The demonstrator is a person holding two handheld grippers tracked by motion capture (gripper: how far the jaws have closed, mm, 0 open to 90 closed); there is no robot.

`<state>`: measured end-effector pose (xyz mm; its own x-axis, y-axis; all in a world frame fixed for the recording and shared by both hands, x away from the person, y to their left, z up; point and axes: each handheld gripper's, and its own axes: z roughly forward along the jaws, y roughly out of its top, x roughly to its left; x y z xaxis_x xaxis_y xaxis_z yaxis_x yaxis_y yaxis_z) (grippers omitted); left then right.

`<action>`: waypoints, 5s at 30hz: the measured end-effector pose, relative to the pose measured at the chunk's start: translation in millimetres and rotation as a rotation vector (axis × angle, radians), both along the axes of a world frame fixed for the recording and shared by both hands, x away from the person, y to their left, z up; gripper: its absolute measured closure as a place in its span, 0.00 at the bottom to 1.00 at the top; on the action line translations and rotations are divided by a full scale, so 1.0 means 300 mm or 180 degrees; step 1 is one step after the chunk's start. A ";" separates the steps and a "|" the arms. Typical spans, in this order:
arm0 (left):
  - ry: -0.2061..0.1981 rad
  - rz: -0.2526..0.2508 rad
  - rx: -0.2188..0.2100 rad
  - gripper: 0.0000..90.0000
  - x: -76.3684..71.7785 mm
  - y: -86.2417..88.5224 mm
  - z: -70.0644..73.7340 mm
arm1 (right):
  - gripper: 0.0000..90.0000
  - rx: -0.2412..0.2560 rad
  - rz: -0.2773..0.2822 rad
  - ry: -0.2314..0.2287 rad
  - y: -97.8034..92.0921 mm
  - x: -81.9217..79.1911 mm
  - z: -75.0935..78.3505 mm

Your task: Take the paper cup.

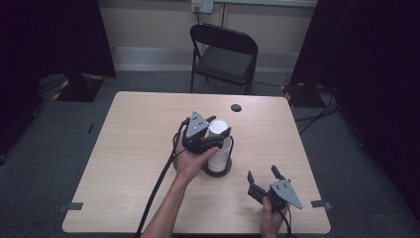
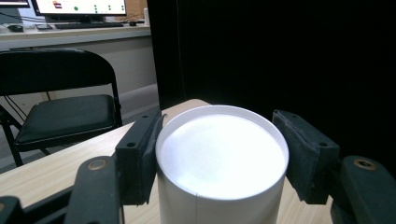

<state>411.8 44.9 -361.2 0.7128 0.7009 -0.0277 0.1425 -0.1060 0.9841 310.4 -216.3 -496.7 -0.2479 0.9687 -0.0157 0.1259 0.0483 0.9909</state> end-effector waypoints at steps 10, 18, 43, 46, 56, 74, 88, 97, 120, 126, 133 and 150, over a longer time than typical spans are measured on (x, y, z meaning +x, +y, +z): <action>-0.0088 -0.0052 -0.0089 0.40 -0.013 0.013 0.020 | 0.15 0.0008 -0.0007 -0.0004 0.000 -0.001 0.000; -0.0153 -0.0072 -0.0116 0.40 -0.026 0.029 0.044 | 0.15 0.0005 -0.0002 -0.0008 0.000 -0.001 0.000; -0.0150 -0.0085 -0.0326 0.40 -0.116 0.078 0.080 | 0.15 -0.0005 0.0016 0.0020 0.000 0.003 0.001; -0.0118 -0.0078 -0.0346 0.40 -0.124 0.087 0.073 | 0.15 -0.0010 0.0016 0.0018 0.000 0.004 0.001; -0.0084 -0.0120 -0.0376 0.40 -0.161 0.098 0.047 | 0.15 -0.0006 0.0015 0.0055 0.000 0.007 0.002; 0.0301 -0.0159 -0.0651 0.40 -0.203 0.172 -0.027 | 0.16 -0.0096 -0.0005 0.0209 0.017 0.018 0.006; 0.0619 -0.0289 -0.0875 0.40 -0.239 0.206 -0.090 | 0.23 -0.0067 0.0687 0.0303 0.120 -0.019 0.023; 0.0855 -0.0259 -0.1111 0.40 -0.258 0.252 -0.150 | 0.35 -0.0040 0.1128 0.0200 0.199 -0.051 0.019; 0.1321 -0.0383 -0.1736 0.40 -0.290 0.290 -0.270 | 0.64 0.0028 0.1717 -0.0411 0.253 -0.090 0.023; 0.1491 -0.0453 -0.1930 0.40 -0.280 0.295 -0.304 | 0.71 -0.0035 0.1796 -0.0525 0.256 -0.092 0.025; 0.1670 -0.0578 -0.2160 0.40 -0.276 0.298 -0.322 | 0.74 0.0028 0.1884 -0.0578 0.259 -0.086 0.031; 0.1804 -0.0860 -0.2197 0.39 -0.276 0.260 -0.313 | 0.85 -0.0004 0.1867 -0.0781 0.281 -0.057 0.070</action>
